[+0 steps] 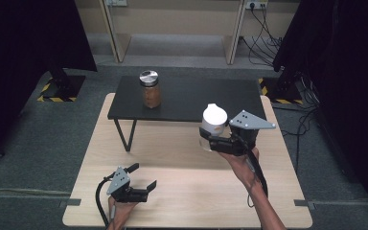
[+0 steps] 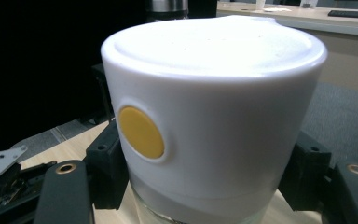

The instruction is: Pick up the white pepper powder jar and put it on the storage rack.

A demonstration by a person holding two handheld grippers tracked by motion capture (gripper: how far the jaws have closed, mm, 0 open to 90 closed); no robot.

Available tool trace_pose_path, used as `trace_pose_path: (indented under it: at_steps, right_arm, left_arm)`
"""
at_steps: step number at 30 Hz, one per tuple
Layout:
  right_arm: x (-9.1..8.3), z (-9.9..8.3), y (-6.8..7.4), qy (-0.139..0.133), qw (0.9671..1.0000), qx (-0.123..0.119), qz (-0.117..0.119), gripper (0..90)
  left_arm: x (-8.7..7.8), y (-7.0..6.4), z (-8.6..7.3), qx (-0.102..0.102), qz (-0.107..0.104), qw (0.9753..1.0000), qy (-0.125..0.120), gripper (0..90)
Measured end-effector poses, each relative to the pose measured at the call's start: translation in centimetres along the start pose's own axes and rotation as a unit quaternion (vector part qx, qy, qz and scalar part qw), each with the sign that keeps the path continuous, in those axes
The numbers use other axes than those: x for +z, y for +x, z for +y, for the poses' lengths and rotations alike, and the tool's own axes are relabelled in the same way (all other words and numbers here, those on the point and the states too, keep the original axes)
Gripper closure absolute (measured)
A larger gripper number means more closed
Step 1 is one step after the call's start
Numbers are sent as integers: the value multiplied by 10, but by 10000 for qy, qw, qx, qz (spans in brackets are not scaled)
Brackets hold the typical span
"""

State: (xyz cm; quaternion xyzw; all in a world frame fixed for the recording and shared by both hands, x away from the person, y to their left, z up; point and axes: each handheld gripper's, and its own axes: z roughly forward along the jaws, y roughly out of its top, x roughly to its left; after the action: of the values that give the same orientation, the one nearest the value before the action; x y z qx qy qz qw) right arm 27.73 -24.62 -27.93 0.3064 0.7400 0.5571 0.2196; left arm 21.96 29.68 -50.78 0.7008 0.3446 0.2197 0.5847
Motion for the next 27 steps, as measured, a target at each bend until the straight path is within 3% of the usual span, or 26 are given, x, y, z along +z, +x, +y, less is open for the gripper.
trace_pose_path:
  at_steps: [11, 27]
  right_arm:
    - [16, 26, -1, -85, 9996, 65, -267, 308]
    - [47, 58, -14, -41, 9937, 301, -1080, 308]
  left_arm:
    - [0, 0, 0, 25, -7, 10000, 4, 21]
    - [0, 1, 0, 44, -19, 10000, 8, 20]
